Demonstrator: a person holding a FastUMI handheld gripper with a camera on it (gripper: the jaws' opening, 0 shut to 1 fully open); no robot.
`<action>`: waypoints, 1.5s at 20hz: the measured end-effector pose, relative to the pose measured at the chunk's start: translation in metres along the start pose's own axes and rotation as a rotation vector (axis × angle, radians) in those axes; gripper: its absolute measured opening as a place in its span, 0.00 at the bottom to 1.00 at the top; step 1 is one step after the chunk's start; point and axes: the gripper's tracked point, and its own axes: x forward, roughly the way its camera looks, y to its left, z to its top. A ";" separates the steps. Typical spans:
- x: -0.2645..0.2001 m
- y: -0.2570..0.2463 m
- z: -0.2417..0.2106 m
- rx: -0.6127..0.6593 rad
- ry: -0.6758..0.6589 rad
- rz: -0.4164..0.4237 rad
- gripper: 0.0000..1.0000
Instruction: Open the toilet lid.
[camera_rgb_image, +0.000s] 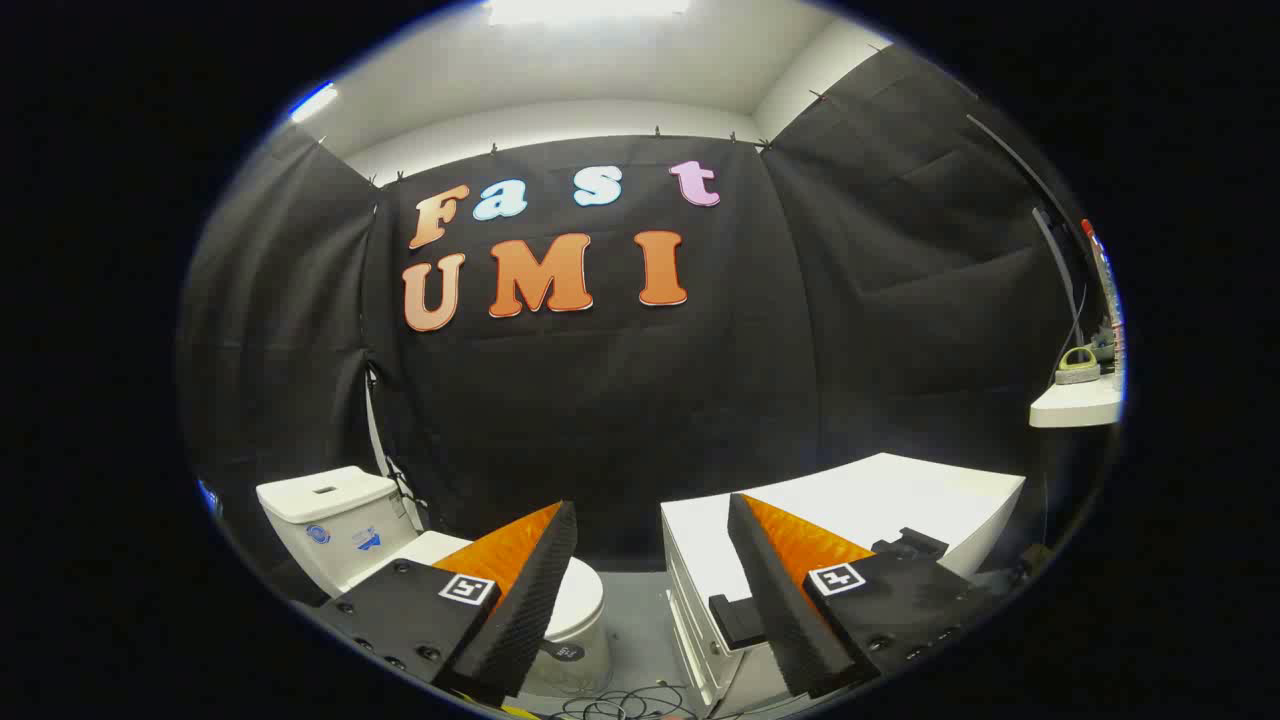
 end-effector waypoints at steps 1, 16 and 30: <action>0.001 0.000 0.000 -0.001 0.000 0.000 0.98; -0.002 -0.001 0.000 -0.004 -0.003 0.000 0.98; 0.037 0.112 -0.021 0.095 0.013 0.097 0.98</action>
